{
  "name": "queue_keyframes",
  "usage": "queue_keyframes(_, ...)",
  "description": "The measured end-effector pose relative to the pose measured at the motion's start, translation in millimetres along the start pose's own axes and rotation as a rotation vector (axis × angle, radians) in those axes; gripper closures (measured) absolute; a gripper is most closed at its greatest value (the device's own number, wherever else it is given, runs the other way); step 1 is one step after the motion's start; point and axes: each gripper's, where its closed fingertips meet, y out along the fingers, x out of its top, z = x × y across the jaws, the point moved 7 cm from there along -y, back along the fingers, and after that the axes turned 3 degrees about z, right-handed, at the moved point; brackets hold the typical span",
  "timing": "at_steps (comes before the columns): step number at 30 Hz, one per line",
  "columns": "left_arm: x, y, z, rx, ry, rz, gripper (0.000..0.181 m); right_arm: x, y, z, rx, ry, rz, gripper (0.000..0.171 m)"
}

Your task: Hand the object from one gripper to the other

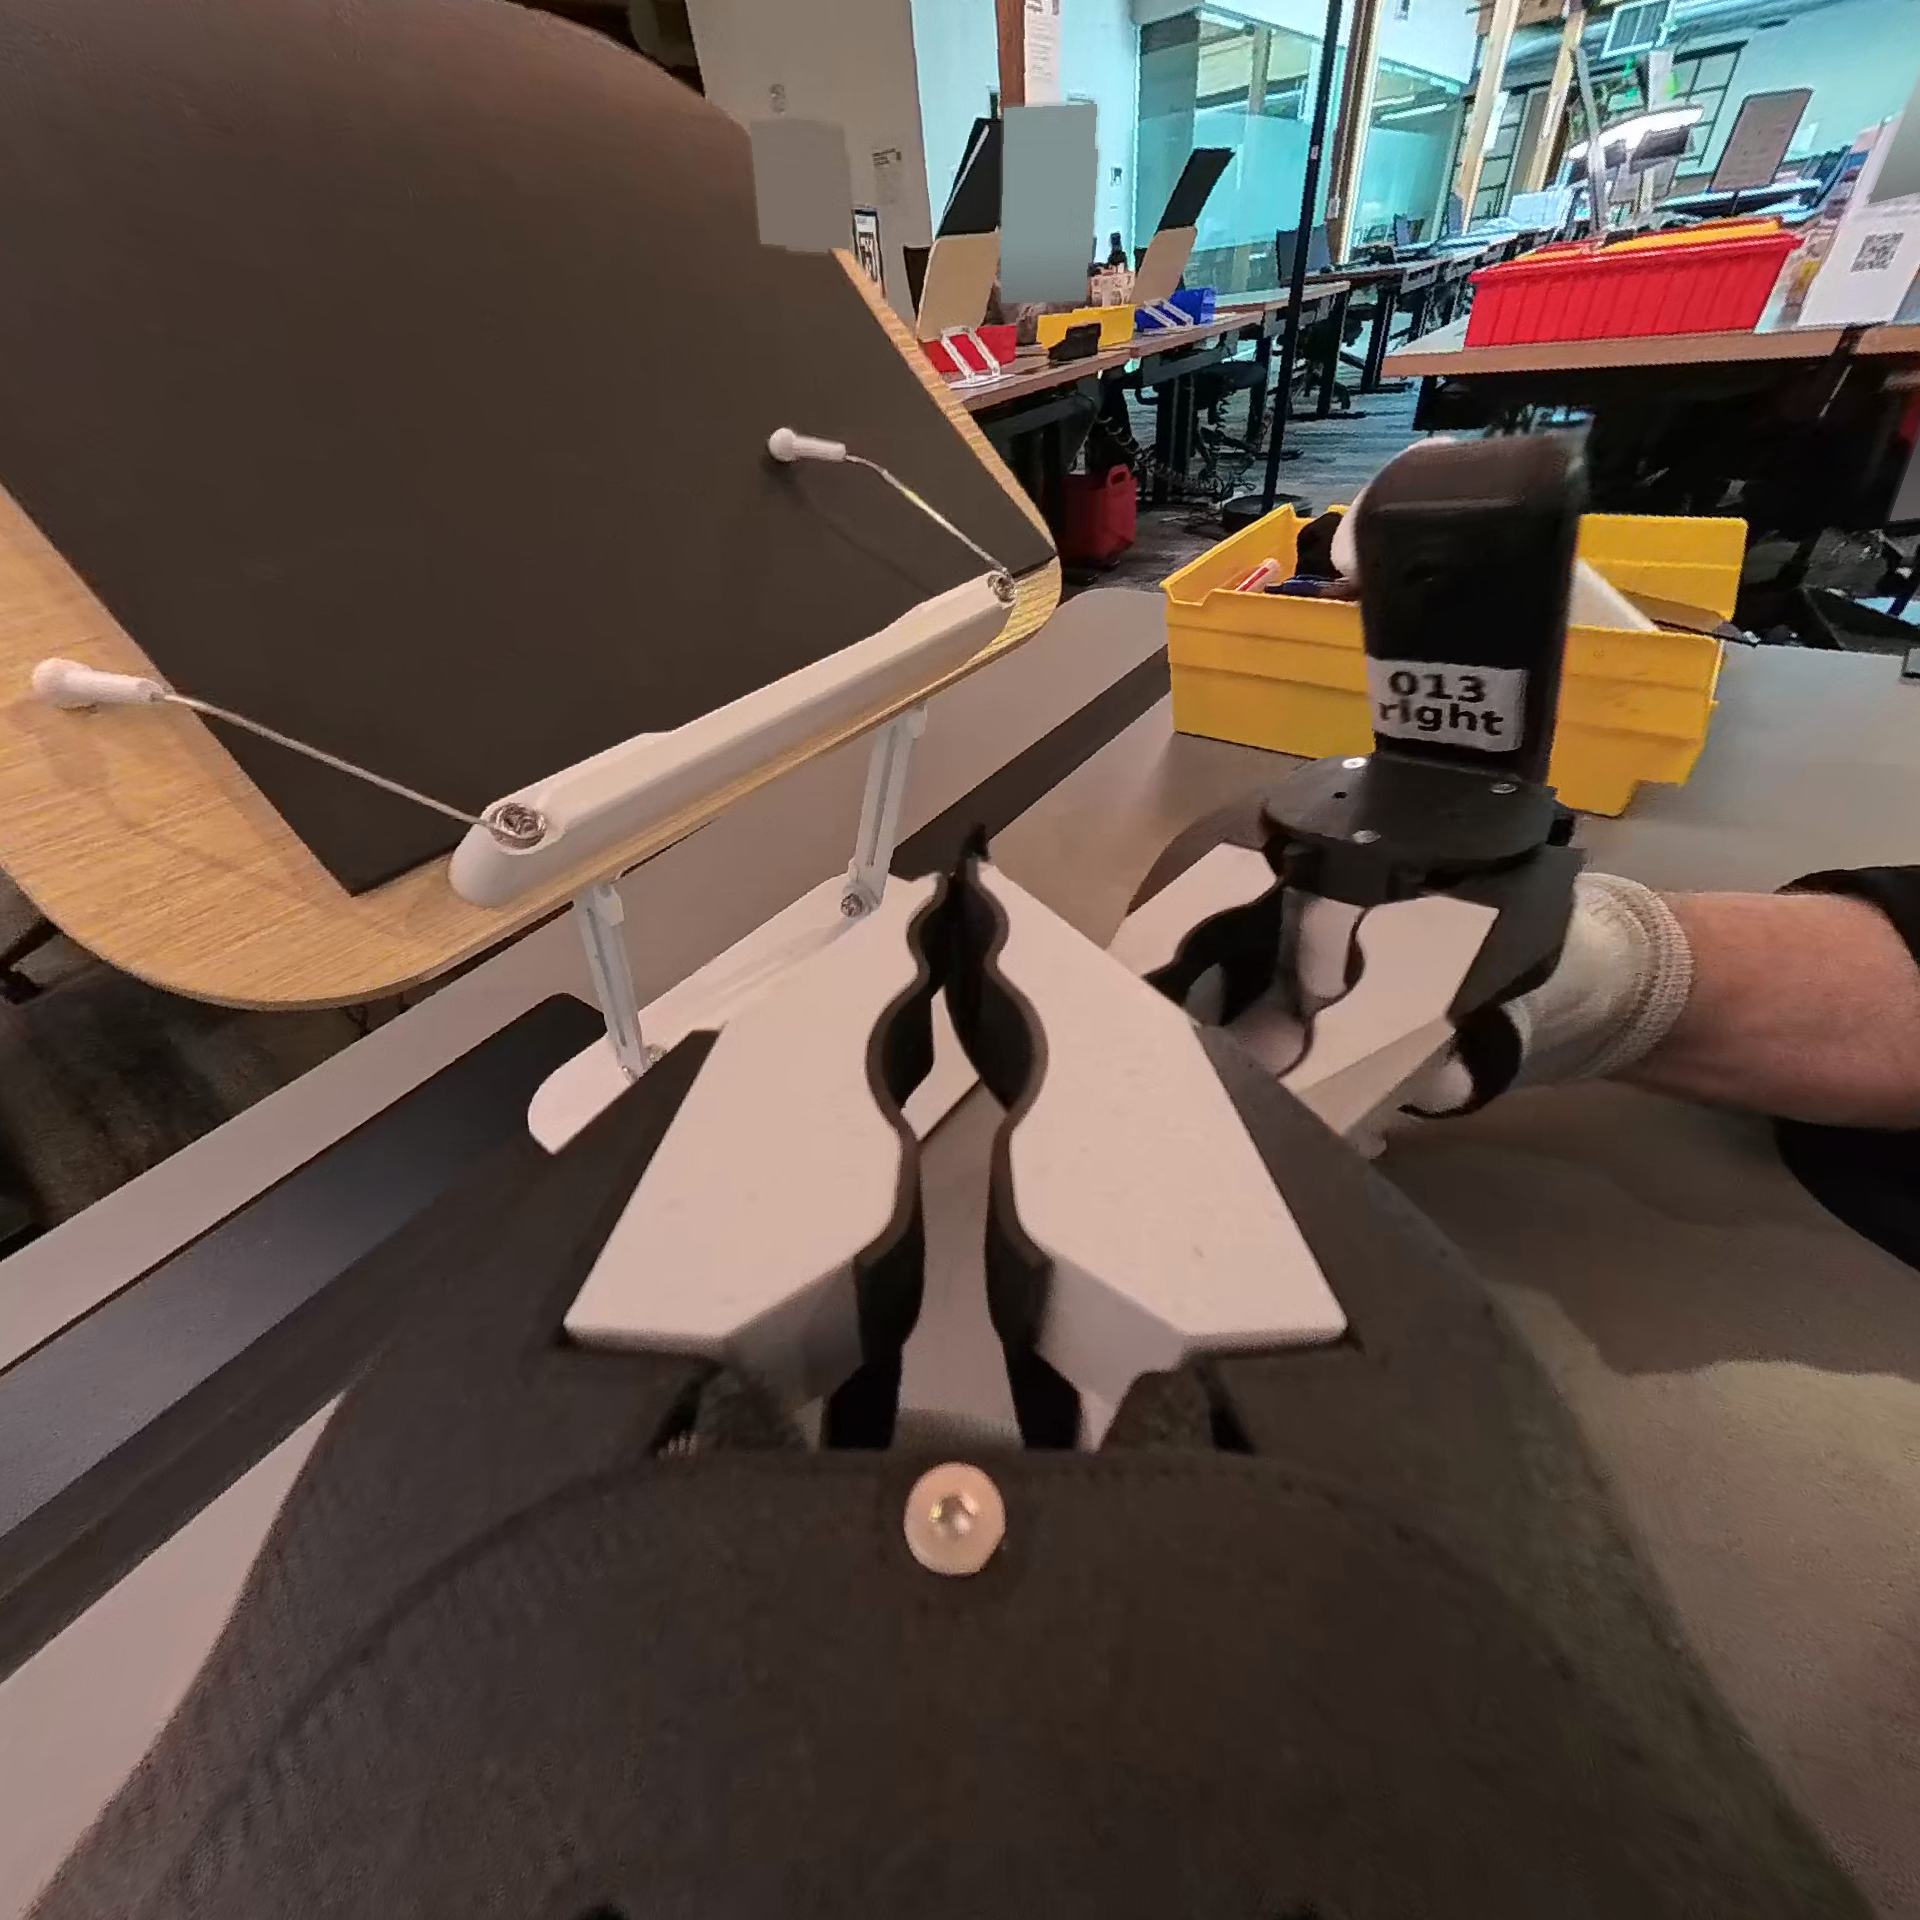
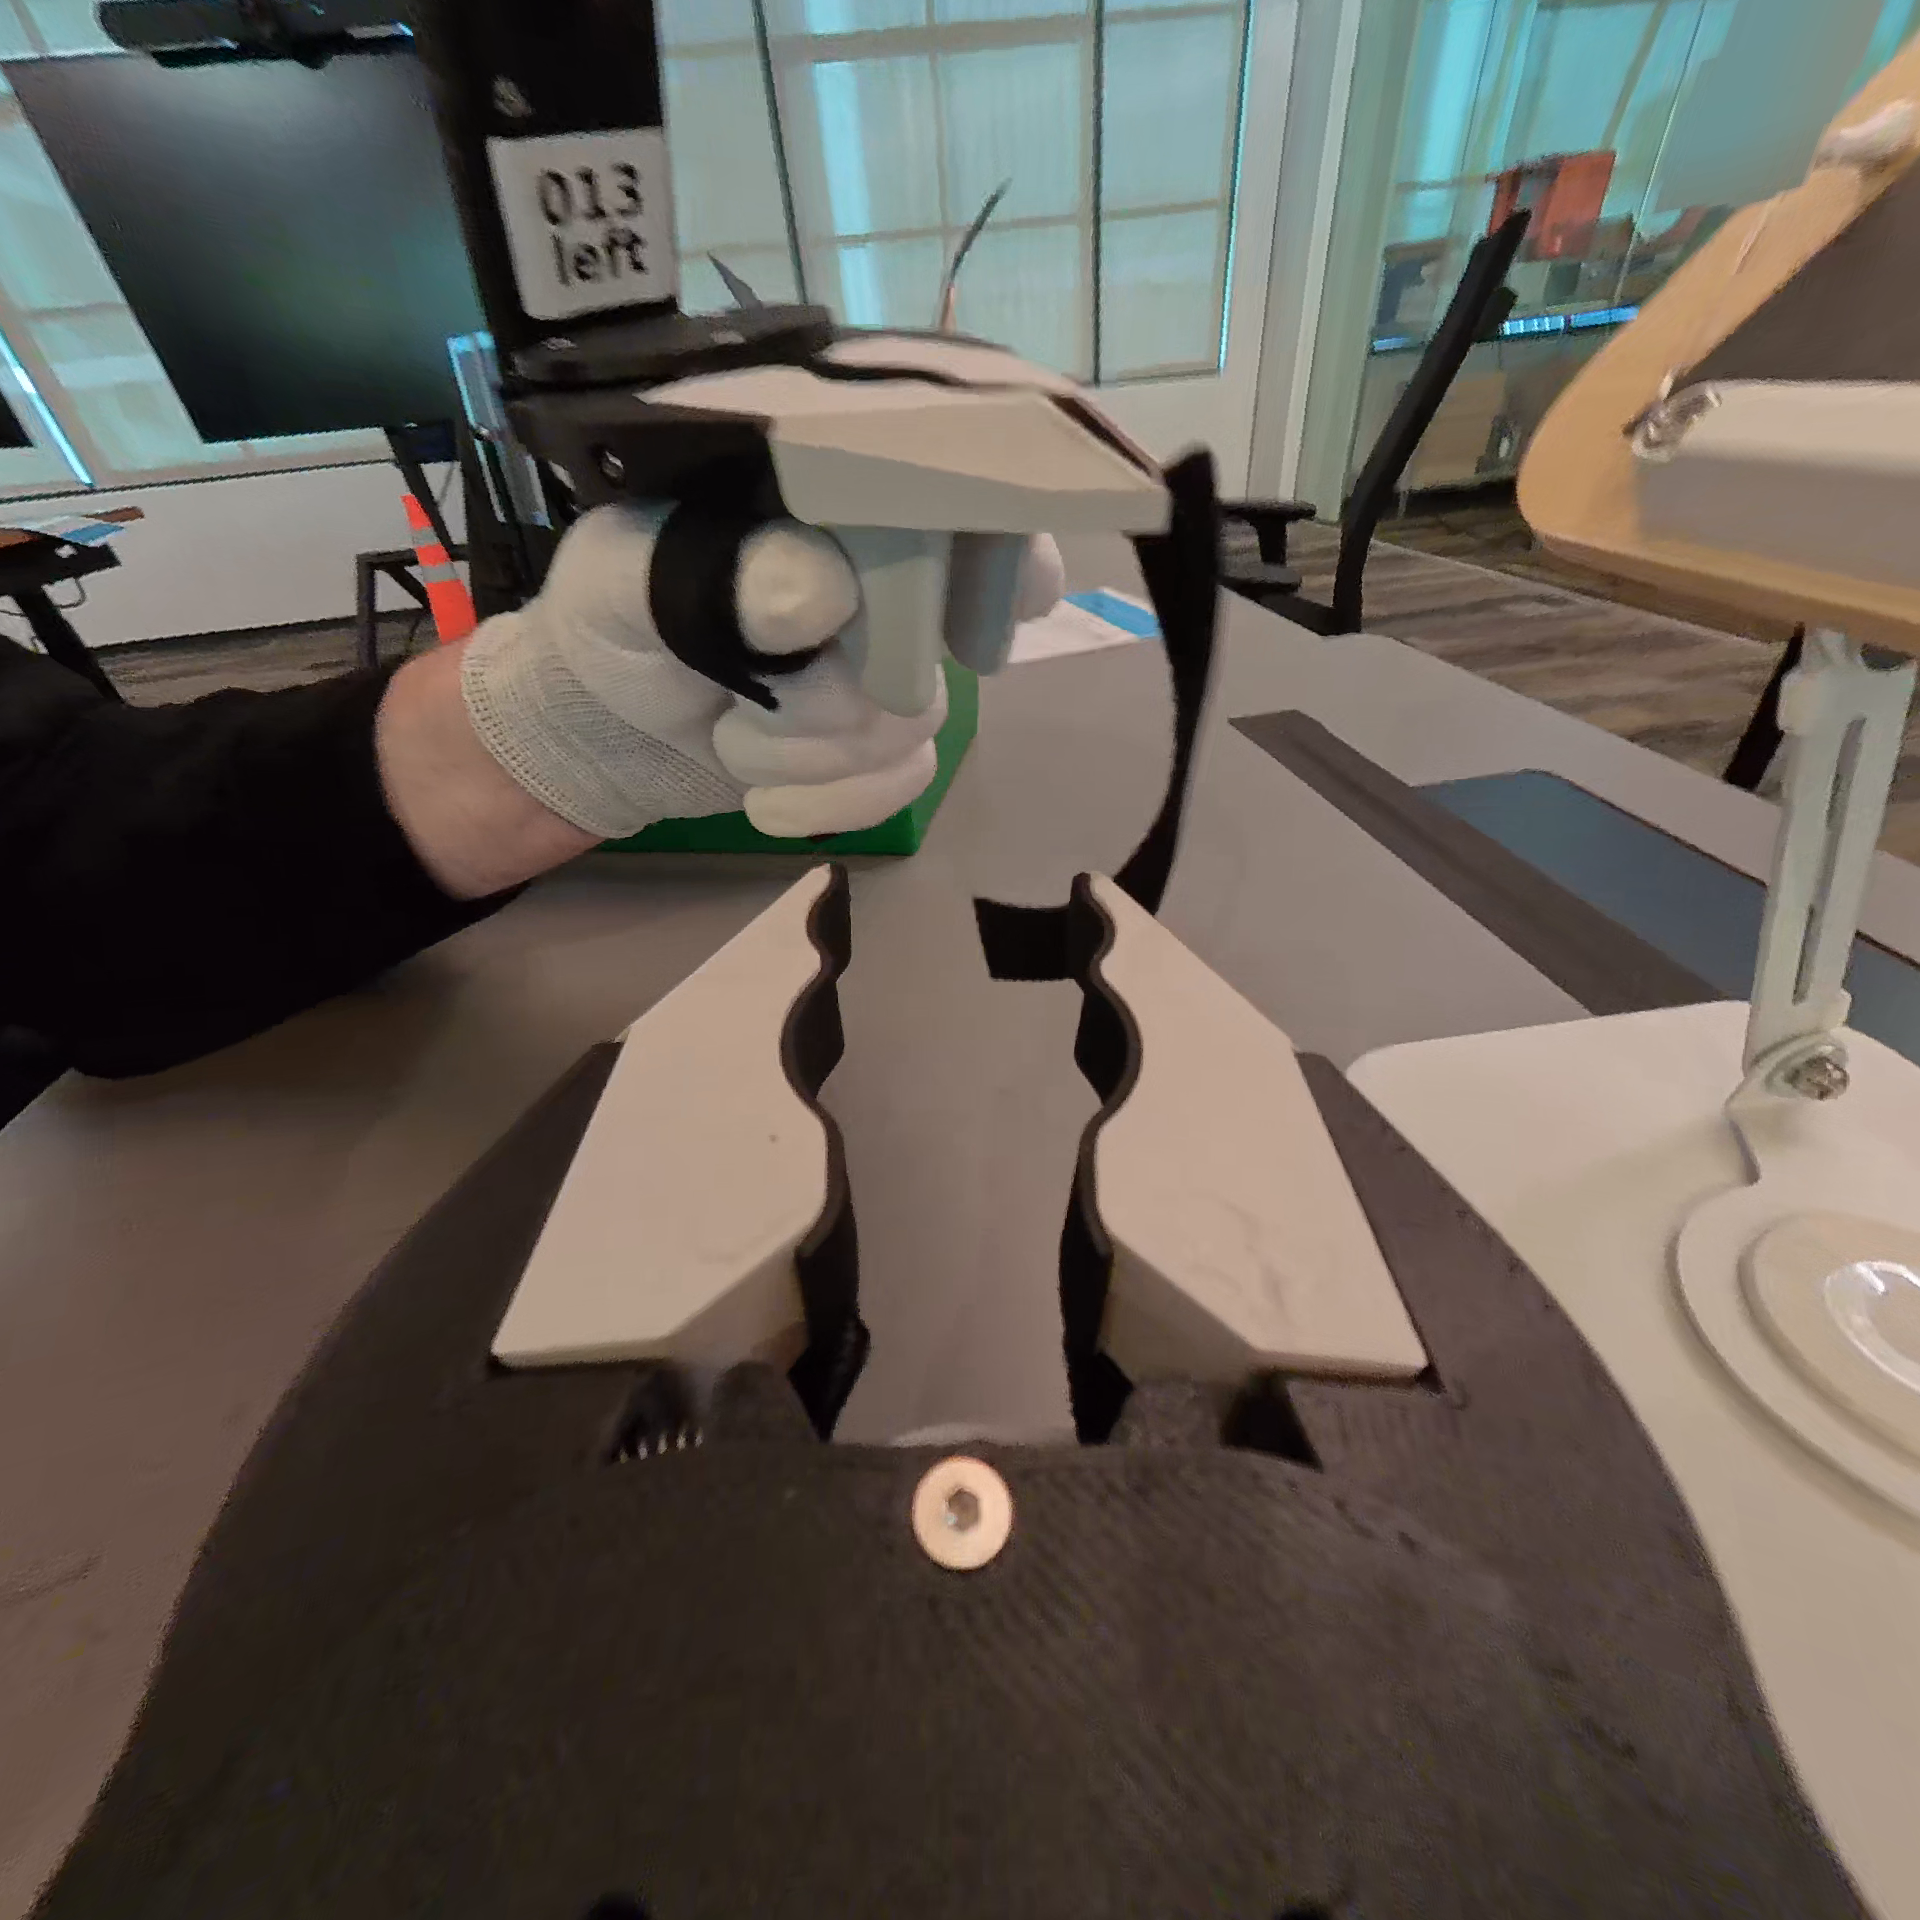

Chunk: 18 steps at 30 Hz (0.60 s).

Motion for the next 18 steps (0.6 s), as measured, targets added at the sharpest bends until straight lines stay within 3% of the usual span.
queue_keyframes(2,3,-1,-1,-0.003,-0.005,-0.014,0.181,-2,0,-1,0.011,0.013,0.014,0.135)
queue_keyframes(7,3,1,-9,-0.025,0.045,0.001,0.181,-1,-2,-9,-0.031,0.070,0.003,0.125)
queue_keyframes(15,4,0,-19,-0.151,0.027,-0.037,0.181,9,-13,-19,0.029,0.263,-0.164,0.118)
queue_keyframes(18,2,1,-25,-0.213,0.026,-0.043,0.181,11,-14,-20,0.070,0.325,-0.199,0.105)
